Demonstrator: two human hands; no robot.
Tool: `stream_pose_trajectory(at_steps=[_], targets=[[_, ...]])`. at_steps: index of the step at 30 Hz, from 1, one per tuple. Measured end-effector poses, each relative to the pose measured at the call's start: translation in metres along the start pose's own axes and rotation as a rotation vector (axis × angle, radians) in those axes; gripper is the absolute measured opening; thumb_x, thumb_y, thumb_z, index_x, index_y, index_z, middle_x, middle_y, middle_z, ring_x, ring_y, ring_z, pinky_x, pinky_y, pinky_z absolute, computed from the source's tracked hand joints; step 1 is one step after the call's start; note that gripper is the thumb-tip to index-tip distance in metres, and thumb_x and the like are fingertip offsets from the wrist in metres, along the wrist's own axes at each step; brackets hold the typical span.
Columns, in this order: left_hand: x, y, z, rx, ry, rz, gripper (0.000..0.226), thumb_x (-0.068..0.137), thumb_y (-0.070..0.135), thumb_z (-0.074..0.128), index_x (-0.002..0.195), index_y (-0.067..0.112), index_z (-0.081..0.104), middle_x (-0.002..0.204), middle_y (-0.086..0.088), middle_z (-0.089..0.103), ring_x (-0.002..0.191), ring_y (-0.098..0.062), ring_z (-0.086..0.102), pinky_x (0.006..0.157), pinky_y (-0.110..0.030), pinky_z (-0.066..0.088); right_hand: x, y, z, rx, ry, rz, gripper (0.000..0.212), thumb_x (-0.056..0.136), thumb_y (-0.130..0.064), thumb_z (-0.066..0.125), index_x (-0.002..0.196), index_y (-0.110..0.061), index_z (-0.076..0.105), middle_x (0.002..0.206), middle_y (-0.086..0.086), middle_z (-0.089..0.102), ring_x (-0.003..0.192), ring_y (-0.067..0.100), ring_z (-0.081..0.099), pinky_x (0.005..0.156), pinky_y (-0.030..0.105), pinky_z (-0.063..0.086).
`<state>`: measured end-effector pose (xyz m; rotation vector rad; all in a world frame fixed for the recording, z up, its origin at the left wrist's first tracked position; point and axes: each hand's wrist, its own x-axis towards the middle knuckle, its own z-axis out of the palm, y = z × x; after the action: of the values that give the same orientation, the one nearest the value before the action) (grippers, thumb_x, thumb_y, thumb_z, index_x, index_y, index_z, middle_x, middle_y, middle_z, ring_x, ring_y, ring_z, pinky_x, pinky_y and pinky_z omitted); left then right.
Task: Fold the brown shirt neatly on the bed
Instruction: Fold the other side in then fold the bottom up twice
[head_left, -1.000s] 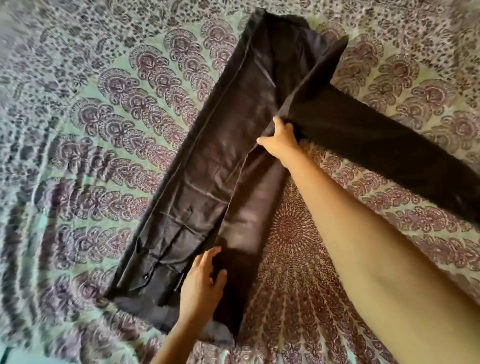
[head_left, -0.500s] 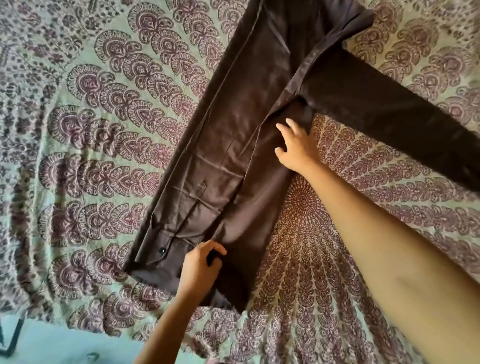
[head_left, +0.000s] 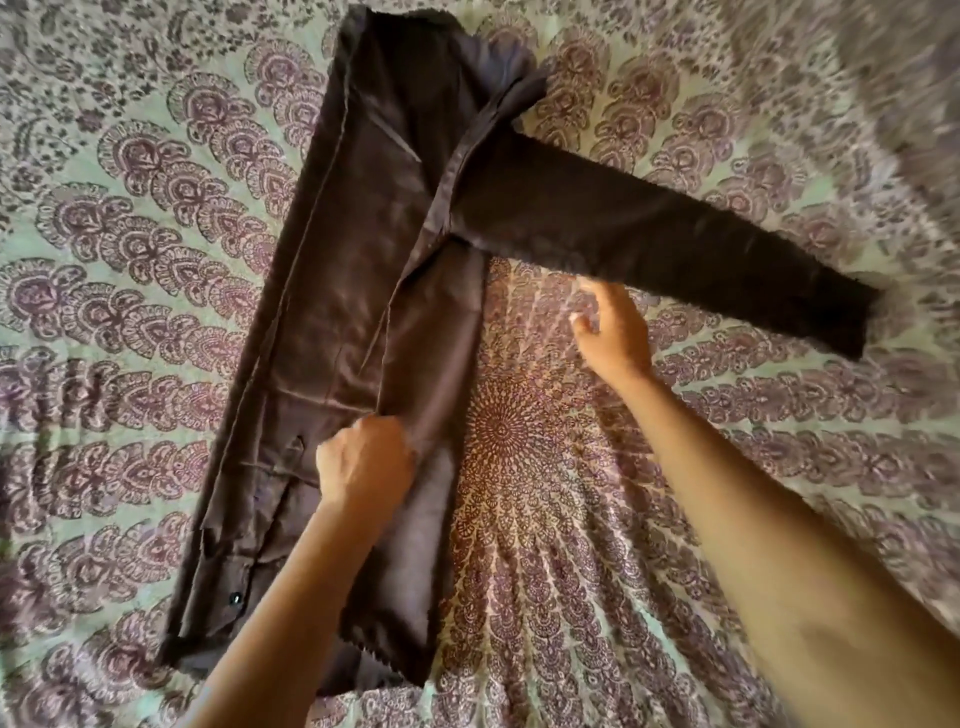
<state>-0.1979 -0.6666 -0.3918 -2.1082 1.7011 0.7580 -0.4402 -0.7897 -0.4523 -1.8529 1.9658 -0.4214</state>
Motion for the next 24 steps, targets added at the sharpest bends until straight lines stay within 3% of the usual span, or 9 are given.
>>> stream_pose_trajectory(at_steps=[5, 9, 12, 17, 19, 21, 22, 24], targets=[[0.036, 0.082, -0.009, -0.166, 0.148, 0.159, 0.028, 0.086, 0.036, 0.058, 0.113, 0.029, 0.06, 0.114, 0.0, 0.065, 0.103, -0.027, 0.062, 0.079, -0.035, 0.047, -0.014, 0.086, -0.039, 0.395, 0.263, 0.496, 0.034, 0.089, -0.01, 0.056, 0.123, -0.01, 0.055, 0.113, 0.007, 0.061, 0.084, 0.016, 0.061, 0.066, 0.021, 0.049], [0.056, 0.135, -0.007, -0.131, 0.196, 0.27, 0.024, 0.088, 0.034, 0.054, 0.111, 0.029, 0.058, 0.114, 0.001, 0.065, 0.098, -0.026, 0.063, 0.075, -0.035, 0.049, -0.014, 0.123, -0.055, 0.517, 0.256, 0.528, 0.035, 0.09, -0.01, 0.056, 0.125, -0.01, 0.053, 0.114, 0.007, 0.061, 0.088, 0.02, 0.059, 0.056, 0.014, 0.047], [0.066, 0.162, -0.009, -0.147, 0.232, 0.292, 0.023, 0.089, 0.032, 0.055, 0.111, 0.028, 0.06, 0.11, -0.001, 0.067, 0.093, -0.026, 0.064, 0.073, -0.034, 0.049, -0.002, 0.131, -0.057, 0.791, 0.351, 0.742, 0.035, 0.091, -0.01, 0.053, 0.126, -0.006, 0.051, 0.119, 0.016, 0.06, 0.095, 0.023, 0.059, 0.07, 0.03, 0.05], [0.072, 0.178, -0.009, -0.175, 0.23, 0.276, 0.017, 0.088, 0.033, 0.056, 0.105, 0.029, 0.062, 0.103, 0.001, 0.07, 0.088, -0.024, 0.066, 0.075, -0.036, 0.053, 0.024, 0.137, -0.072, 1.29, 0.237, 0.935, 0.037, 0.098, -0.014, 0.041, 0.135, -0.006, 0.042, 0.127, 0.016, 0.053, 0.117, 0.026, 0.053, 0.096, 0.033, 0.043], [0.072, 0.176, -0.008, -0.18, 0.22, 0.265, 0.02, 0.089, 0.035, 0.056, 0.108, 0.032, 0.062, 0.105, 0.003, 0.07, 0.09, -0.023, 0.066, 0.077, -0.037, 0.054, 0.033, 0.135, -0.079, 1.441, 0.256, 1.0, 0.032, 0.098, -0.02, 0.044, 0.125, -0.005, 0.051, 0.117, 0.011, 0.056, 0.109, 0.021, 0.056, 0.092, 0.03, 0.045], [0.068, 0.172, -0.01, -0.163, 0.223, 0.267, 0.022, 0.089, 0.034, 0.056, 0.11, 0.033, 0.061, 0.108, 0.004, 0.069, 0.091, -0.022, 0.066, 0.076, -0.034, 0.054, 0.039, 0.13, -0.081, 1.491, 0.308, 1.04, 0.029, 0.097, -0.026, 0.046, 0.113, -0.005, 0.056, 0.098, 0.004, 0.057, 0.088, 0.014, 0.055, 0.076, 0.023, 0.045], [0.066, 0.169, -0.012, -0.15, 0.229, 0.265, 0.023, 0.089, 0.035, 0.056, 0.111, 0.033, 0.061, 0.11, 0.004, 0.068, 0.092, -0.022, 0.066, 0.076, -0.032, 0.052, 0.041, 0.124, -0.082, 1.475, 0.329, 1.04, 0.032, 0.097, -0.029, 0.046, 0.116, -0.006, 0.056, 0.099, 0.003, 0.057, 0.088, 0.014, 0.054, 0.073, 0.023, 0.043], [0.064, 0.162, -0.017, -0.151, 0.222, 0.239, 0.024, 0.088, 0.035, 0.056, 0.112, 0.034, 0.062, 0.112, 0.005, 0.067, 0.093, -0.022, 0.066, 0.076, -0.032, 0.049, 0.047, 0.111, -0.085, 1.335, 0.363, 0.981, 0.04, 0.096, -0.032, 0.045, 0.126, -0.007, 0.053, 0.119, 0.007, 0.056, 0.109, 0.019, 0.054, 0.077, 0.026, 0.04]])
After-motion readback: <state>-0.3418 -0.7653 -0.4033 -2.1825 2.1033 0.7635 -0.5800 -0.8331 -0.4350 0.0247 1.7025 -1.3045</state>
